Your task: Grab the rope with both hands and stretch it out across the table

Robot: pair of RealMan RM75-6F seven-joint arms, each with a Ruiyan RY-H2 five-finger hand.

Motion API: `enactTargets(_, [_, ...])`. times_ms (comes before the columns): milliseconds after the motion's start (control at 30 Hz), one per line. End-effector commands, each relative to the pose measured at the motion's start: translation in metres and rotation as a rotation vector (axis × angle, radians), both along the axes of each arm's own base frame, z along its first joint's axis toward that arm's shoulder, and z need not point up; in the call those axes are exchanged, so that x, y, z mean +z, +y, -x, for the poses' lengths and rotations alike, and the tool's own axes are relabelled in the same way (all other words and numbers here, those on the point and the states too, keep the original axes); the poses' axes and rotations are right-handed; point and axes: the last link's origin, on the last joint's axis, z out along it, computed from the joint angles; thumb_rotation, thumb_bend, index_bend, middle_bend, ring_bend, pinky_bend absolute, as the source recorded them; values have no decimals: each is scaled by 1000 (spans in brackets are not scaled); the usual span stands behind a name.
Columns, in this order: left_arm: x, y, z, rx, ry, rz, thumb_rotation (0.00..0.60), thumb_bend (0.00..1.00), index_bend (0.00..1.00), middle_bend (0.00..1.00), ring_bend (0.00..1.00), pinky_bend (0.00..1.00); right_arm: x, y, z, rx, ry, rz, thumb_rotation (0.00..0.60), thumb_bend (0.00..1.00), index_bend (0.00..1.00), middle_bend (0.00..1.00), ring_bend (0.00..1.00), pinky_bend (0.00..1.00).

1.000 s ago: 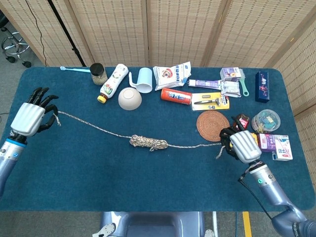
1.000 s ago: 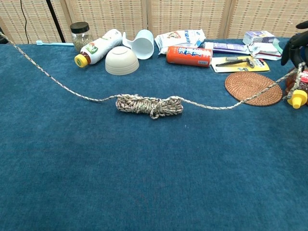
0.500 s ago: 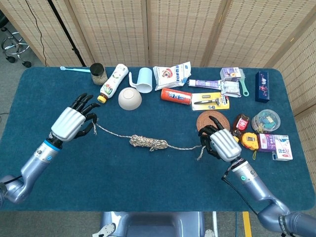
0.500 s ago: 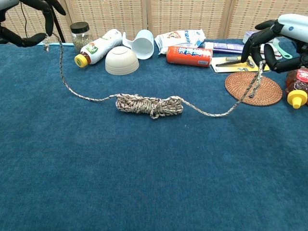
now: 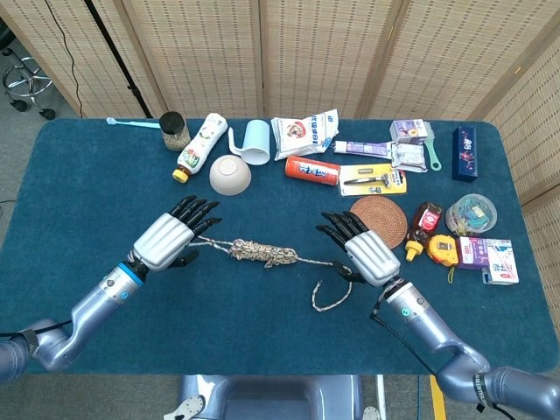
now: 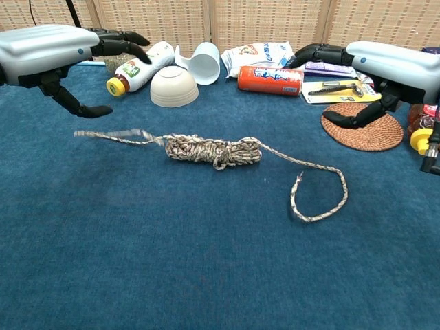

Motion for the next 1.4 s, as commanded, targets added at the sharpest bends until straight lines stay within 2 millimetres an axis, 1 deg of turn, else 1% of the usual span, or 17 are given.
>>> enactTargets(33, [-1, -3, -4, 38, 26, 27, 600, 177, 0, 0, 0, 0, 1, -1, 0, -9, 8, 8, 600, 391, 24, 0, 0, 0])
enactTargets(133, [3, -2, -2, 57, 26, 24, 600, 140, 0, 0, 0, 0, 4, -1, 4, -17, 23, 16, 600, 379, 5, 0, 0, 0])
enactTargets(233, [10, -1, 4, 79, 22, -3, 600, 139, 0, 0, 0, 0, 10, 0, 9, -27, 30, 23, 600, 379, 1, 0, 0, 0])
enactTargets(300, [18, 0, 11, 102, 24, -36, 600, 139, 0, 0, 0, 0, 15, 1, 14, -37, 42, 32, 600, 378, 11, 0, 0, 0])
enactTargets(467, [44, -7, 39, 185, 54, -126, 600, 140, 0, 0, 0, 0, 34, 3, 33, -78, 59, 74, 600, 378, 93, 0, 0, 0])
enactTargets(633, [75, -20, 73, 312, 49, -190, 600, 140, 0, 0, 0, 0, 53, 8, 57, -133, 68, 131, 600, 378, 188, 0, 8, 0])
enactTargets(733, [99, -36, 103, 394, 50, -255, 600, 140, 0, 0, 0, 0, 68, 17, 82, -202, 87, 187, 600, 377, 208, 10, 26, 0])
enactTargets(767, [110, -45, 118, 431, 58, -285, 600, 140, 0, 0, 0, 0, 76, 22, 94, -241, 92, 211, 600, 377, 210, 15, 28, 0])
enactTargets(967, [135, -76, 150, 516, 60, -339, 600, 140, 21, 0, 0, 0, 93, 41, 116, -318, 114, 263, 600, 377, 231, 48, 38, 0])
enactTargets(1133, [145, -100, 163, 553, 44, -368, 600, 140, 31, 0, 0, 0, 101, 56, 124, -350, 130, 286, 600, 377, 243, 60, 39, 0])
enactTargets(1167, [147, -111, 167, 567, 43, -375, 600, 140, 33, 0, 0, 0, 103, 63, 129, -366, 140, 291, 600, 377, 245, 62, 39, 0])
enactTargets(1200, [150, -120, 168, 565, 46, -384, 600, 140, 36, 0, 0, 0, 104, 69, 131, -375, 145, 296, 600, 377, 246, 62, 39, 0])
enactTargets(1400, [157, -149, 173, 575, 62, -411, 600, 139, 57, 0, 0, 0, 113, 91, 136, -416, 150, 326, 600, 376, 247, 65, 39, 0])
